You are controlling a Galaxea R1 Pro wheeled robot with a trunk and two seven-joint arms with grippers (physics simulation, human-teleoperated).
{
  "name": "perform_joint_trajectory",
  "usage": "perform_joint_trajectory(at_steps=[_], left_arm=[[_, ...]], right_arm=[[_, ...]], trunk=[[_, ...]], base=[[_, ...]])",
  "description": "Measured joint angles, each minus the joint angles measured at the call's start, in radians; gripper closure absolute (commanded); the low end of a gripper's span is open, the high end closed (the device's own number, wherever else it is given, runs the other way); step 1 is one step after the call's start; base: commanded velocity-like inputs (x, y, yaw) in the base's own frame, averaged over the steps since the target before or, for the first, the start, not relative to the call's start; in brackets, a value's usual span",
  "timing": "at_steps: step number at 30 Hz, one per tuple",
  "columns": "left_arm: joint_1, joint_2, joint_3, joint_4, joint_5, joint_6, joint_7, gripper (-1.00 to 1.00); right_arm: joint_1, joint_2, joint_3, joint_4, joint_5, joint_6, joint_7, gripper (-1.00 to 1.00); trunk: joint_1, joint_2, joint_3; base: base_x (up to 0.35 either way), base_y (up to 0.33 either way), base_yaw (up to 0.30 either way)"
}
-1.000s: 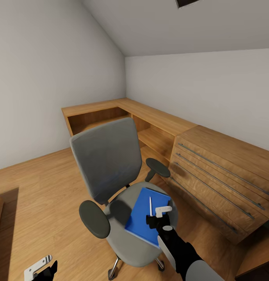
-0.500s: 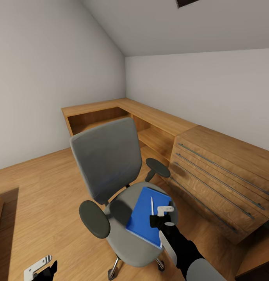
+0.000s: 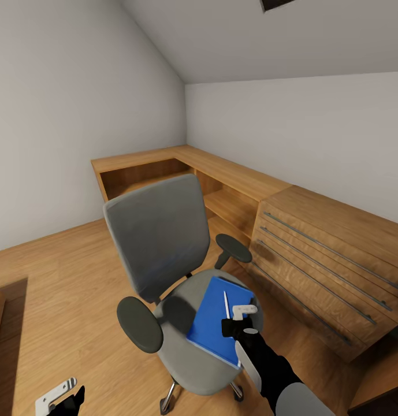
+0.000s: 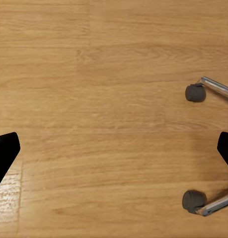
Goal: In the bedroom, organize the workspace by keeping the computer under the desk, ensuring the monitor is on the desk, placing the keyboard on the desk next to the monitor, placing the mouse on the desk next to the keyboard, moving the folder from the swivel chair onto the desk next to the mouse, stacking the notebook on top of the folder with the pen on top of the notebook, and positioning the swivel chair next to the desk.
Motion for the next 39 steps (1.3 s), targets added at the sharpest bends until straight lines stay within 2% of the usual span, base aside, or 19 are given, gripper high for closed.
perform_joint_trajectory(at_steps=[16, 21, 23, 28, 30, 31, 33, 34, 35, 38, 39], left_arm=[[0.0, 0.0, -0.001, 0.001, -0.001, -0.001, -0.002, -1.0], [0.0, -0.001, -0.001, 0.001, -0.002, -0.003, -0.004, -1.0], [0.0, -0.001, -0.002, 0.001, -0.003, -0.002, -0.005, -1.0], [0.0, 0.0, -0.003, 0.001, -0.003, -0.001, -0.006, -1.0], [0.0, -0.001, -0.003, 0.001, -0.004, -0.001, -0.006, -1.0], [0.0, -0.001, -0.003, 0.001, -0.004, -0.001, -0.006, -1.0], [0.0, -0.001, -0.003, 0.001, -0.004, -0.001, -0.006, -1.0], [0.0, -0.001, -0.003, 0.002, -0.005, -0.001, -0.006, -1.0], [0.0, -0.001, -0.006, 0.003, -0.005, -0.001, -0.006, -1.0], [0.0, -0.001, -0.025, 0.005, -0.006, -0.001, -0.006, -1.0], [0.0, -0.001, -0.047, 0.007, -0.005, 0.0, -0.005, -1.0]], right_arm=[[0.0, -0.001, 0.0, 0.0, -0.002, -0.001, 0.0, 1.0], [0.001, -0.002, -0.001, 0.005, -0.004, -0.007, -0.001, 1.0], [0.001, -0.003, 0.0, -0.032, -0.003, -0.009, -0.002, 1.0], [0.01, -0.029, 0.001, -0.234, -0.002, -0.005, -0.008, 1.0], [0.044, -0.046, -0.003, -0.356, -0.011, -0.003, -0.01, 1.0], [0.058, -0.05, -0.008, -0.387, -0.019, -0.002, -0.011, 1.0], [0.118, -0.062, -0.048, -0.5, -0.07, 0.0, -0.012, 1.0], [0.156, -0.067, -0.083, -0.583, -0.12, 0.001, -0.013, 1.0], [0.182, -0.069, -0.098, -0.64, -0.153, 0.006, -0.013, 1.0], [0.238, -0.071, -0.115, -0.744, -0.194, 0.016, -0.013, 1.0], [0.273, -0.073, -0.122, -0.804, -0.208, 0.021, -0.012, 1.0]], trunk=[[0.0, 0.0, 0.0], [-0.019, 0.035, 0.015], [-0.027, 0.049, 0.022], [-0.046, 0.084, 0.037], [-0.053, 0.098, 0.044], [-0.057, 0.105, 0.047], [-0.064, 0.119, 0.053], [-0.068, 0.126, 0.056], [-0.072, 0.133, 0.059], [-0.084, 0.154, 0.069], [-0.087, 0.161, 0.072]], base=[[0.0, 0.0, 0.0], [0.0, 0.0, 0.0], [0.0, 0.0, 0.0], [-0.045, 0.0, 0.0], [-0.237, 0.0, 0.0], [-0.282, 0.0, 0.0], [-0.313, 0.0, 0.0], [-0.329, 0.0, 0.0], [-0.331, 0.0, 0.0], [-0.337, 0.0, 0.0], [-0.34, 0.0, 0.0]])
